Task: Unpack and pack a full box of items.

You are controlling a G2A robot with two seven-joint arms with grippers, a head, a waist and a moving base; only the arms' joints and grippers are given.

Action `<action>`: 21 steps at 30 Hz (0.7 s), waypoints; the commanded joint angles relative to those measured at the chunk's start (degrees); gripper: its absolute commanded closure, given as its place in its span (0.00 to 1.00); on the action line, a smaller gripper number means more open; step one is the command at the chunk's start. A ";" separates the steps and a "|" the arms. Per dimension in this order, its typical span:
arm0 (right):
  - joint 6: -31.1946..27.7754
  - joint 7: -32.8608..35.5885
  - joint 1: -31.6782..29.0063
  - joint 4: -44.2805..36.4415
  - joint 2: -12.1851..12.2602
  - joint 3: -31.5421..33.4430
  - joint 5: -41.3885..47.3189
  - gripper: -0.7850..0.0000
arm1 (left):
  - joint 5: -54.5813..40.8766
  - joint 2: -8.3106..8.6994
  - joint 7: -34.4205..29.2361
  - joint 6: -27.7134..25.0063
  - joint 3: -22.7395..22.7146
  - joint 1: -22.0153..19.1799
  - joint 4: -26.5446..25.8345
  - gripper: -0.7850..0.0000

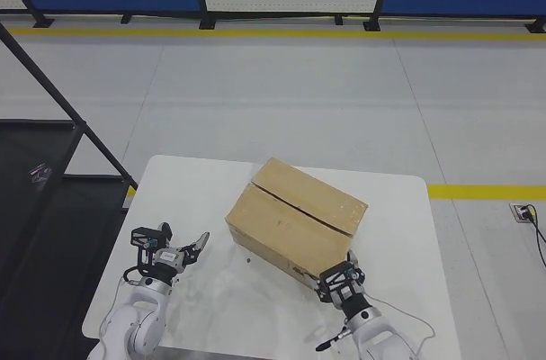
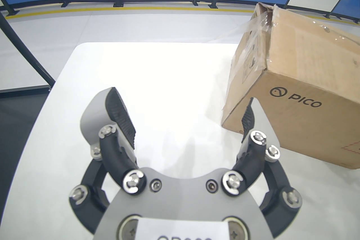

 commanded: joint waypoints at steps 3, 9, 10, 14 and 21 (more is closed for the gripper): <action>-0.20 0.52 1.61 1.04 -0.26 -0.08 0.55 0.00 | 0.00 0.00 0.00 0.00 0.00 0.00 0.00 0.00; 0.46 1.42 3.60 1.98 -0.63 0.16 1.01 0.00 | 0.00 0.00 0.00 0.00 0.00 0.00 0.00 0.00; 0.69 1.50 3.79 2.00 -0.68 0.26 1.09 0.00 | 0.00 0.00 0.00 0.00 0.00 0.00 0.00 0.00; 2.04 1.37 3.94 1.59 -0.81 1.06 1.13 0.00 | 0.00 0.00 0.00 0.00 0.00 0.00 0.00 0.00; 2.84 -0.34 1.49 -1.24 -0.68 4.18 3.04 0.00 | 0.00 0.00 0.00 0.00 0.00 0.00 0.00 0.00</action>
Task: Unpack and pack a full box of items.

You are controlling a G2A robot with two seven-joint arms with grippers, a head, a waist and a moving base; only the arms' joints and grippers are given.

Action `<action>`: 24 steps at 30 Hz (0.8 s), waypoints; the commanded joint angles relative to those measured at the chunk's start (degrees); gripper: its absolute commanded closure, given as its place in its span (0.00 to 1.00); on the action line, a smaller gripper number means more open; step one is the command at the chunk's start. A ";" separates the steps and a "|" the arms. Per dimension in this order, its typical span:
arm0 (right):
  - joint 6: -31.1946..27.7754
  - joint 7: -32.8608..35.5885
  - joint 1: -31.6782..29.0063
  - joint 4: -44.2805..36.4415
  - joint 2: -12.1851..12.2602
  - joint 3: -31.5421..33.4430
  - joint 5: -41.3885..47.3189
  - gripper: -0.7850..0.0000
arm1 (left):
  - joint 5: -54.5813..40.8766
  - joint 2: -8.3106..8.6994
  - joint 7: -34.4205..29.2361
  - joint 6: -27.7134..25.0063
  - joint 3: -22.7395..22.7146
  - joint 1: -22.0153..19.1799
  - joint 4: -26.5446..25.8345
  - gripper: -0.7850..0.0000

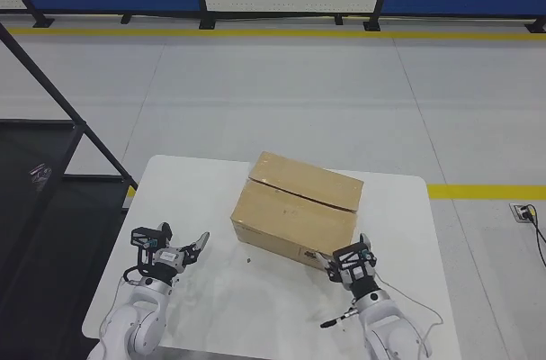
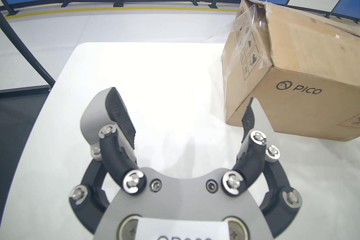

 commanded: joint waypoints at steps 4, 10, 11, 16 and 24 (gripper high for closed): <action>-7.57 -4.07 -4.65 -4.02 0.65 4.86 7.93 0.00 | 1.23 0.06 0.03 1.03 -0.30 0.03 -0.22 0.00; -28.64 -8.96 -8.24 -4.42 2.14 12.53 19.63 0.00 | 6.42 0.01 -0.02 3.83 0.48 -2.81 0.59 0.00; -31.90 -9.37 -8.71 -4.42 2.37 13.29 20.70 0.00 | 7.35 -0.02 0.00 4.12 0.82 -3.49 0.93 0.00; -44.53 -11.31 -10.36 -4.77 3.35 16.30 23.02 0.00 | 13.03 -0.30 0.32 5.93 3.36 -7.87 4.58 0.00; -51.27 -14.34 -14.37 -7.62 4.33 20.18 21.26 0.00 | 15.88 -1.23 4.56 3.62 8.20 -15.49 14.09 0.00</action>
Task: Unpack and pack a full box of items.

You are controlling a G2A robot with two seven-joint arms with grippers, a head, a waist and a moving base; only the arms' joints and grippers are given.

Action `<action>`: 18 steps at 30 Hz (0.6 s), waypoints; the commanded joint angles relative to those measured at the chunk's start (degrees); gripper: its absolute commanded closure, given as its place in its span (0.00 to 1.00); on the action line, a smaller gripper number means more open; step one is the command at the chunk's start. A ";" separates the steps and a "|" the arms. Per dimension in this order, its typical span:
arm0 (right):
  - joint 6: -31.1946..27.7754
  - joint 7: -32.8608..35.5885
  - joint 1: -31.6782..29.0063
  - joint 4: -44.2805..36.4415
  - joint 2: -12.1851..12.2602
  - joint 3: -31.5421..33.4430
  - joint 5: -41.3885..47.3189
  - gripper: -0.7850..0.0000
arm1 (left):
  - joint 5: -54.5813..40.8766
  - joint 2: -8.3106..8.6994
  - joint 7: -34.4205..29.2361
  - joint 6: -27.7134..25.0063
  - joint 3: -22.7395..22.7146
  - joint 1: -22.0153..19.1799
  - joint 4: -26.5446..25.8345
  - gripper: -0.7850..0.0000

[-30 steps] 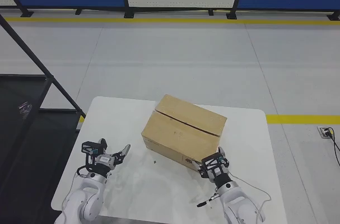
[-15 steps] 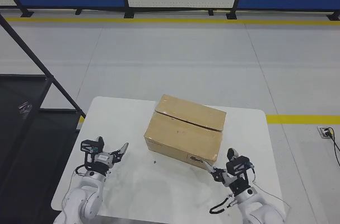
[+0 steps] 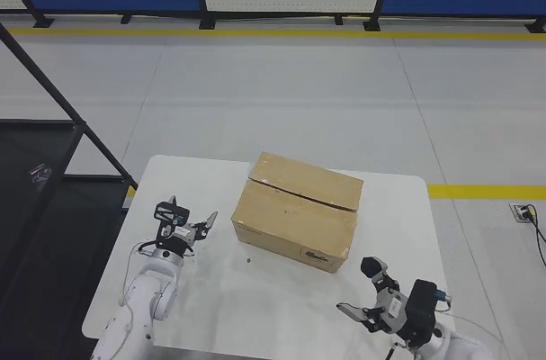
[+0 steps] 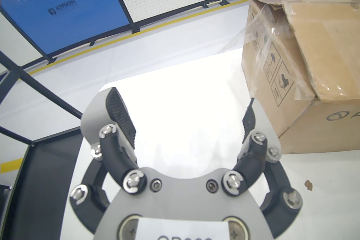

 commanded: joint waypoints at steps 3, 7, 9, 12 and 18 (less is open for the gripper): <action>-0.08 -0.77 -1.85 -0.88 0.29 1.43 -0.75 0.00 | 1.22 -0.53 1.83 -2.54 2.87 -3.49 4.70 0.00; 0.12 -0.71 -2.59 -0.73 0.48 2.00 -0.41 0.00 | 2.02 -0.96 4.12 -4.34 4.89 -5.28 7.24 0.00; 0.12 -0.51 -2.60 -0.44 0.56 2.07 -0.18 0.00 | 2.09 -1.06 5.73 -5.75 5.51 -5.57 7.89 0.00; 0.07 -0.12 -2.43 -0.12 0.68 1.93 0.12 0.00 | 2.49 -1.05 7.59 -7.40 5.85 -5.63 8.46 0.00; 0.16 0.52 -1.98 0.16 0.86 1.36 0.60 0.00 | 3.34 -0.73 10.56 -9.98 5.61 -4.23 7.59 0.00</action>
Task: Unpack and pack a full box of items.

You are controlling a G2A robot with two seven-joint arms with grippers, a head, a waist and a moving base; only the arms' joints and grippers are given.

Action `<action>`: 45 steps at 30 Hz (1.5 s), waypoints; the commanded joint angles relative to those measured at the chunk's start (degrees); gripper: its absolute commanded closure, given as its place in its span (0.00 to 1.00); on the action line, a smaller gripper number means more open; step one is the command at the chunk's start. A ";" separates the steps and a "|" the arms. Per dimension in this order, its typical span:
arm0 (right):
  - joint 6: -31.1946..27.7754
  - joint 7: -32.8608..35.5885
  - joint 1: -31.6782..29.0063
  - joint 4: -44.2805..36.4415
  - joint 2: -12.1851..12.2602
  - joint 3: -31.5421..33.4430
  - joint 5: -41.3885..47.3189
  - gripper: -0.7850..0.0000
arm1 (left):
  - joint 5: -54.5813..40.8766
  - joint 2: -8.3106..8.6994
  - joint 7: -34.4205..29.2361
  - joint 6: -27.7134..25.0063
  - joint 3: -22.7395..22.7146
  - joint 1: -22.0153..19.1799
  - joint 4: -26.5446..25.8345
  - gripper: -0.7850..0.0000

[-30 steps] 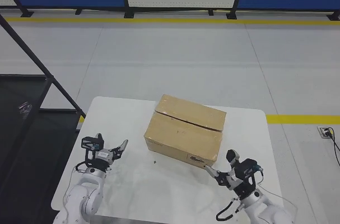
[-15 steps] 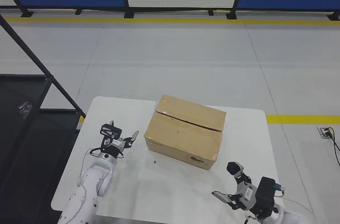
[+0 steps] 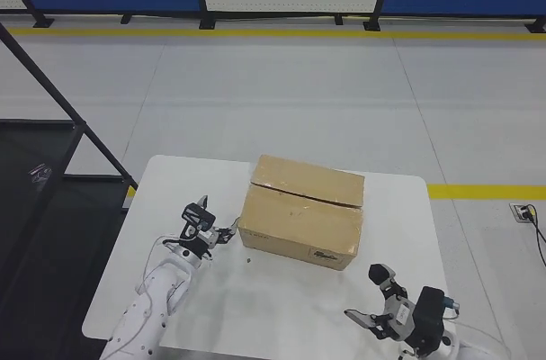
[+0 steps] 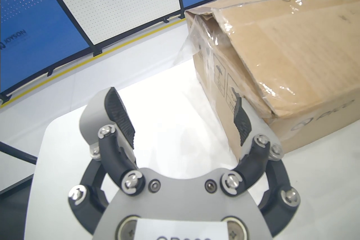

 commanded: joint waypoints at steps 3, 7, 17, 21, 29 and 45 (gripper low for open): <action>0.09 0.36 0.30 0.06 0.12 -0.40 0.19 0.00 | 0.64 0.29 1.54 -1.33 -0.37 1.52 -1.41 0.00; 0.11 0.45 0.60 0.27 0.24 -0.69 0.45 0.00 | 0.96 0.54 2.01 -2.25 -0.78 3.00 -3.20 0.00; 0.02 -0.24 0.69 1.01 0.51 -1.36 0.54 0.00 | 1.72 0.94 2.45 -1.43 -1.92 5.78 -6.99 0.00; -0.16 -0.86 0.55 1.31 0.62 -1.57 0.27 0.00 | -0.88 1.25 3.14 1.04 -4.86 8.09 -9.29 0.00; -0.36 -0.56 0.07 1.07 0.79 -1.75 -0.57 0.00 | -4.43 1.72 2.06 1.02 -8.36 11.36 -12.31 0.00; -0.35 -1.14 1.12 1.78 0.85 -2.53 2.07 0.00 | -6.42 0.50 -1.22 1.06 -5.78 -4.12 6.46 0.00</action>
